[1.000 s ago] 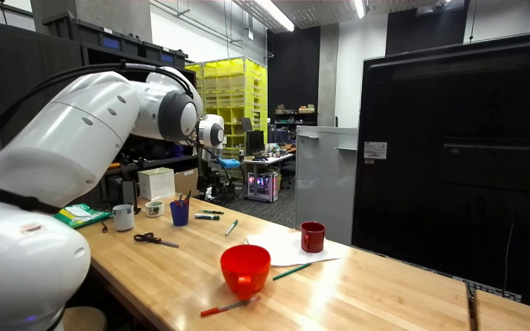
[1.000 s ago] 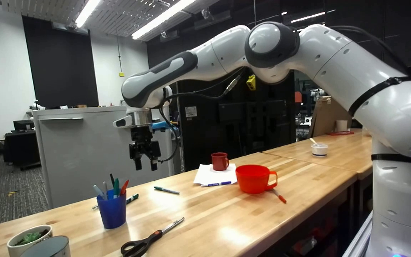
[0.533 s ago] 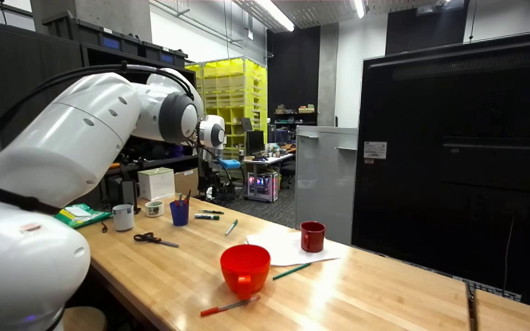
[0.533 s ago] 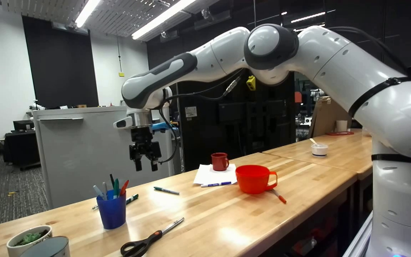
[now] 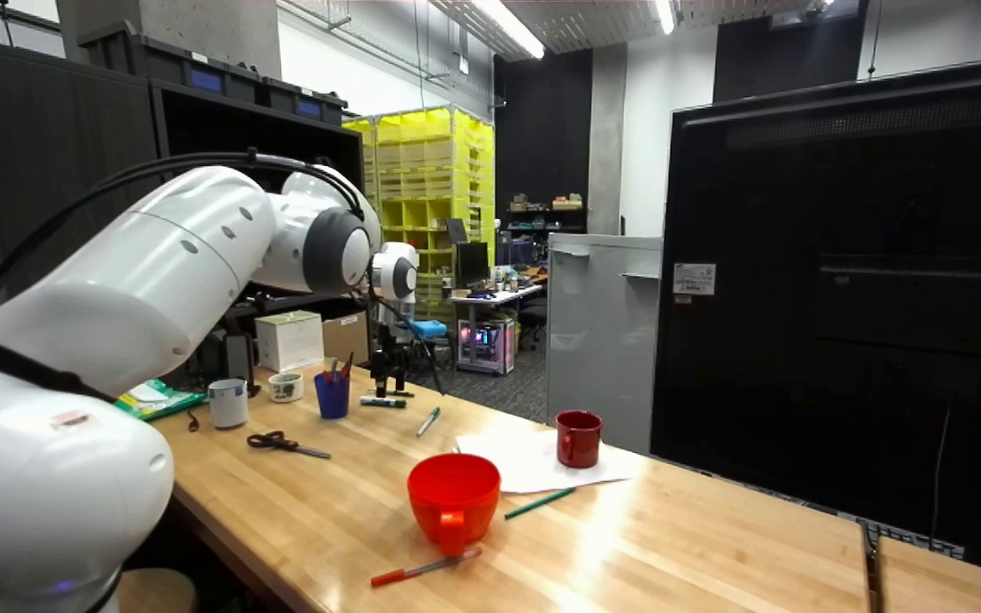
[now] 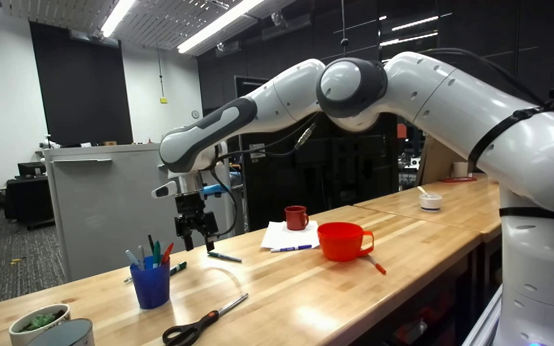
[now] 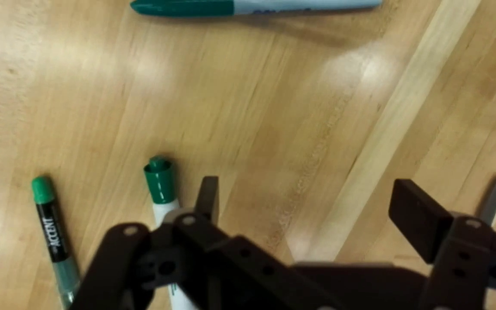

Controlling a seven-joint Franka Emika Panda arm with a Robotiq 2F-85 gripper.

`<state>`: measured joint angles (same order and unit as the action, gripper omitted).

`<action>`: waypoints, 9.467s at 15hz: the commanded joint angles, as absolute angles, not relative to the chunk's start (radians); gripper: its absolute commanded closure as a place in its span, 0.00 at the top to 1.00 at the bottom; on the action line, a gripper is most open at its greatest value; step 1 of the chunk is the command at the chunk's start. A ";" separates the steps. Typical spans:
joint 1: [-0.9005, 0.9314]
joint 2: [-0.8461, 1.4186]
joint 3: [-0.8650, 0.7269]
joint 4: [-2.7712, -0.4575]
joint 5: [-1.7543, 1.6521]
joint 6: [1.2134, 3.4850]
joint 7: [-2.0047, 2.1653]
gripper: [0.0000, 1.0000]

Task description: Move the green marker to the right

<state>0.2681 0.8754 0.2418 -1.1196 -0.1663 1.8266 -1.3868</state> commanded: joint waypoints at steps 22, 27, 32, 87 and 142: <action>0.378 1.187 0.174 -0.642 -0.226 1.749 -1.535 1.00; 0.371 1.218 0.198 -0.614 -0.228 1.757 -1.551 1.00; 0.379 1.260 0.179 -0.567 -0.198 1.747 -1.569 1.00; 0.078 0.929 0.120 -0.631 -0.045 1.512 -0.919 0.05; -0.145 0.288 -0.275 -1.985 -0.089 2.121 0.493 0.05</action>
<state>-0.1541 0.3504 -0.2790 -1.8627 -0.0791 2.0293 0.4417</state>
